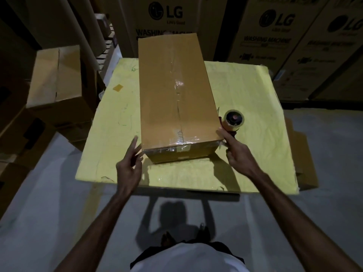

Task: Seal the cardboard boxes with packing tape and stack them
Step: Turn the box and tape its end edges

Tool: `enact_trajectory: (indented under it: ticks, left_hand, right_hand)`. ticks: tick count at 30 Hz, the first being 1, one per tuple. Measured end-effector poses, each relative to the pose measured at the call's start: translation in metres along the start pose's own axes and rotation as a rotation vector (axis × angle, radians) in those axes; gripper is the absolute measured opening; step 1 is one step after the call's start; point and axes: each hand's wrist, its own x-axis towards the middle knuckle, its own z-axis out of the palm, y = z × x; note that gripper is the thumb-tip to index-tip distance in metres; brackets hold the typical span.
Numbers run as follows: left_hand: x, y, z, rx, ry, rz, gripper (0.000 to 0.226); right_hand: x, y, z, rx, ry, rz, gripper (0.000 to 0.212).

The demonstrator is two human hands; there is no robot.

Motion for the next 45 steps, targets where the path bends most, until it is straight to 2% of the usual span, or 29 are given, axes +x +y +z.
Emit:
enact_trajectory:
  ticks: [3, 5, 8, 10, 15, 19, 22, 26, 28, 29, 31, 33, 34, 39, 42, 45]
  left_hand:
    - [0.026, -0.002, -0.028, 0.229, -0.198, 0.239, 0.050]
    - [0.043, 0.000, -0.039, 0.279, -0.281, 0.290, 0.047]
    - [0.057, 0.002, -0.041, 0.321, -0.359, 0.354, 0.041]
    - [0.063, 0.002, -0.039, 0.320, -0.380, 0.353, 0.036]
    - [0.078, 0.004, -0.034, 0.370, -0.438, 0.314, 0.028]
    - [0.074, 0.001, -0.026, 0.453, -0.398, 0.443, 0.035]
    - [0.068, -0.008, -0.022, 0.546, -0.356, 0.591, 0.033]
    - [0.062, -0.019, -0.021, 0.780, -0.126, 0.874, 0.032]
    - [0.062, -0.019, -0.018, 0.835, -0.107, 0.977, 0.038]
    - [0.062, -0.019, -0.018, 0.838, -0.184, 1.022, 0.044]
    - [0.059, -0.021, -0.019, 0.878, -0.376, 1.049, 0.068]
    - [0.060, -0.026, -0.020, 0.947, -0.456, 1.028, 0.091]
    - [0.061, -0.030, -0.020, 0.978, -0.468, 1.026, 0.095]
    - [0.069, -0.044, -0.034, 1.130, -0.508, 1.126, 0.068]
    - [0.067, -0.043, -0.036, 1.175, -0.472, 1.070, 0.070]
    - [0.061, -0.037, -0.037, 1.122, -0.487, 1.046, 0.070]
  right_hand:
    - [0.023, 0.008, -0.023, -0.240, -0.085, -0.183, 0.092]
    - [0.034, 0.010, -0.031, -0.304, -0.145, -0.197, 0.085]
    - [0.047, 0.006, -0.035, -0.300, -0.120, -0.244, 0.068]
    - [0.053, 0.001, -0.038, -0.297, -0.115, -0.276, 0.061]
    - [0.061, 0.007, -0.036, -0.251, -0.147, -0.301, 0.058]
    - [0.064, 0.012, -0.033, -0.263, -0.143, -0.338, 0.056]
    - [0.062, 0.023, -0.028, -0.366, -0.081, -0.422, 0.054]
    - [0.053, 0.038, -0.019, -0.561, 0.243, -0.591, 0.043]
    - [0.053, 0.044, -0.015, -0.639, 0.357, -0.741, 0.040]
    - [0.054, 0.048, -0.014, -0.688, 0.330, -0.819, 0.041]
    - [0.056, 0.055, -0.013, -0.801, 0.151, -0.900, 0.049]
    - [0.057, 0.063, -0.013, -0.880, 0.003, -0.910, 0.068]
    - [0.058, 0.067, -0.013, -0.908, -0.028, -0.910, 0.076]
    - [0.070, 0.074, -0.024, -0.998, -0.117, -0.993, 0.088]
    - [0.075, 0.080, -0.033, -1.025, -0.139, -1.000, 0.077]
    - [0.074, 0.076, -0.036, -0.984, -0.134, -1.006, 0.065]
